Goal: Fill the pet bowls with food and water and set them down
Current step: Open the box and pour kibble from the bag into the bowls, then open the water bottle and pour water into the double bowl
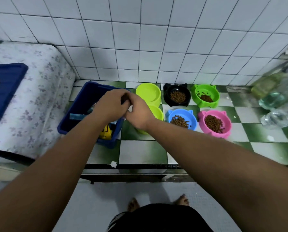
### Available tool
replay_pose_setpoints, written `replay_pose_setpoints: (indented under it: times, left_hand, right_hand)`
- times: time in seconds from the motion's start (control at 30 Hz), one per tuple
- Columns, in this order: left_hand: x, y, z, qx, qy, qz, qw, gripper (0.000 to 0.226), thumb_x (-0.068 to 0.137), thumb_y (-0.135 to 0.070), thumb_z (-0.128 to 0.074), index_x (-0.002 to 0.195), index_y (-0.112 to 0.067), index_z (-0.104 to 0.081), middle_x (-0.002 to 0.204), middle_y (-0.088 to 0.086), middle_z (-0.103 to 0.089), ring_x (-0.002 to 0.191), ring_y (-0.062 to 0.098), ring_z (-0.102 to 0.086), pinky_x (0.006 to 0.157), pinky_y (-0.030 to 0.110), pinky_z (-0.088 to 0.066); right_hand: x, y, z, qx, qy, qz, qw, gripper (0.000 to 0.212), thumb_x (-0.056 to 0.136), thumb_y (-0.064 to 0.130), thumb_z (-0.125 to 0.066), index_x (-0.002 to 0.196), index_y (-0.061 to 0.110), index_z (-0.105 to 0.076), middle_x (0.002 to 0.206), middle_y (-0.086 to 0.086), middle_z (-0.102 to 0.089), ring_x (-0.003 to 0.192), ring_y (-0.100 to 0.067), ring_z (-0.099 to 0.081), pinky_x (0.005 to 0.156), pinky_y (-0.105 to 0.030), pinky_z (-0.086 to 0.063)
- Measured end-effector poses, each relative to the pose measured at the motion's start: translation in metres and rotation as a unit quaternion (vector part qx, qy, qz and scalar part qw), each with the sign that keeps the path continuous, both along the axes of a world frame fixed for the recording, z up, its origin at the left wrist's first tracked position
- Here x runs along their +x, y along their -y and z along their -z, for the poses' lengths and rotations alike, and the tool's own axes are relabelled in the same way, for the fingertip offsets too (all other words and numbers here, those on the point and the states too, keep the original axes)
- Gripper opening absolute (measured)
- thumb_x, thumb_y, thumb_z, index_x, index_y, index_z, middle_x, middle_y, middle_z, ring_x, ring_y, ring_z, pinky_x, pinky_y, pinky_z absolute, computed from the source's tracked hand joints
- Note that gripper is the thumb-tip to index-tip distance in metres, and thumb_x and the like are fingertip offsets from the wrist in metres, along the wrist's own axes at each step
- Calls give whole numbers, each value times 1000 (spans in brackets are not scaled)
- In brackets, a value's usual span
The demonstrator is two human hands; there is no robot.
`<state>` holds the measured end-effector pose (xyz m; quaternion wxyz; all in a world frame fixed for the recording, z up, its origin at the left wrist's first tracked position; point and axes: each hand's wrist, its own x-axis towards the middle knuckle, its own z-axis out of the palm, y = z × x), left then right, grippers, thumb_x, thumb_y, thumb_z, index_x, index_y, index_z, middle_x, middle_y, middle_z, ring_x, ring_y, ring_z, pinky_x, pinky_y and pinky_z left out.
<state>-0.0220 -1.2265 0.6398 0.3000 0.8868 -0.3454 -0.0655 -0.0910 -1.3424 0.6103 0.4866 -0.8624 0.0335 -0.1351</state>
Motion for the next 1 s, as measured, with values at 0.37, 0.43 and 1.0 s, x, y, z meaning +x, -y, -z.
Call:
replay_pose_setpoints:
  times: [0.37, 0.43, 1.0]
  left_hand:
    - [-17, 46, 16, -33, -38, -16, 999, 33, 95, -24, -66, 127, -17, -66, 101, -3, -69, 93, 13, -63, 88, 24, -47]
    - [-19, 50, 17, -33, -45, -19, 998, 33, 95, -25, -66, 127, -19, -65, 104, -2, -70, 94, 13, -63, 86, 22, -44]
    - [-45, 96, 25, -48, -76, -8, 996, 29, 96, -27, -65, 123, -18, -67, 100, -2, -74, 95, 15, -67, 88, 28, -49]
  right_hand:
    - [-32, 55, 11, -28, -38, 121, 991, 19, 91, 16, -63, 105, 4, -59, 100, -7, -63, 89, -23, -59, 77, -25, -46]
    - [-36, 61, 11, -28, -36, 128, 991, 19, 92, 18, -64, 105, 5, -59, 100, -6, -62, 89, -21, -59, 77, -22, -44]
    - [-74, 117, 10, 21, -23, 213, 976, 18, 90, 17, -67, 105, 11, -60, 96, -2, -64, 83, -19, -62, 74, -22, -47]
